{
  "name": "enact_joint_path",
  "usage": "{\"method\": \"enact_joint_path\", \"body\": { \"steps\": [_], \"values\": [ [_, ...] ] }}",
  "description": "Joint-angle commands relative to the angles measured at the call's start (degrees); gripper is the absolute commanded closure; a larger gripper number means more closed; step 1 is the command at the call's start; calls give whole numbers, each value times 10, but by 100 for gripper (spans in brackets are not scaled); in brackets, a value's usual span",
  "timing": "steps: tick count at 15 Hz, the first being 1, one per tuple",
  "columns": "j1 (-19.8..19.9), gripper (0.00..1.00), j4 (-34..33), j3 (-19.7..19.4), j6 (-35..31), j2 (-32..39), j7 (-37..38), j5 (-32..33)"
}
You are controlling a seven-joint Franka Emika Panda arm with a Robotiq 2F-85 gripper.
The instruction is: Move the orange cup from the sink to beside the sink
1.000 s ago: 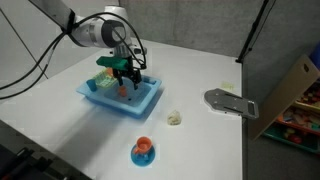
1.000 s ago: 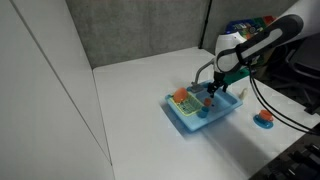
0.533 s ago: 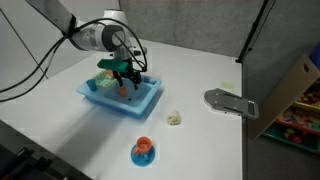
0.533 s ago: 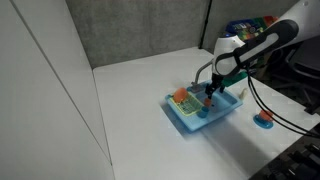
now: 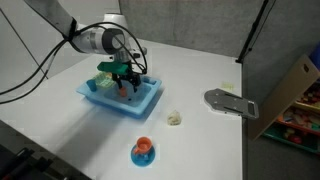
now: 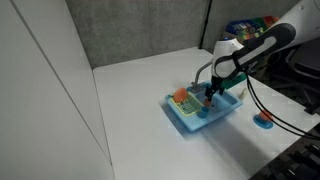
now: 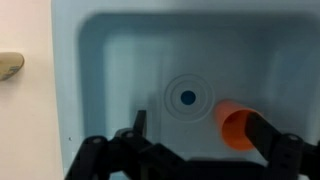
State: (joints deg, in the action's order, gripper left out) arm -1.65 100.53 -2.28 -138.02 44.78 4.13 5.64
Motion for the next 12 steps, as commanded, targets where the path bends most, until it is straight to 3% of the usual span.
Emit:
{"method": "enact_joint_path", "body": {
  "steps": [1, 12],
  "values": [
    [7, 0, -19, 6, 1, 15, -19, -7],
    [2, 0, -19, 5, -33, 18, -15, -4]
  ]
}}
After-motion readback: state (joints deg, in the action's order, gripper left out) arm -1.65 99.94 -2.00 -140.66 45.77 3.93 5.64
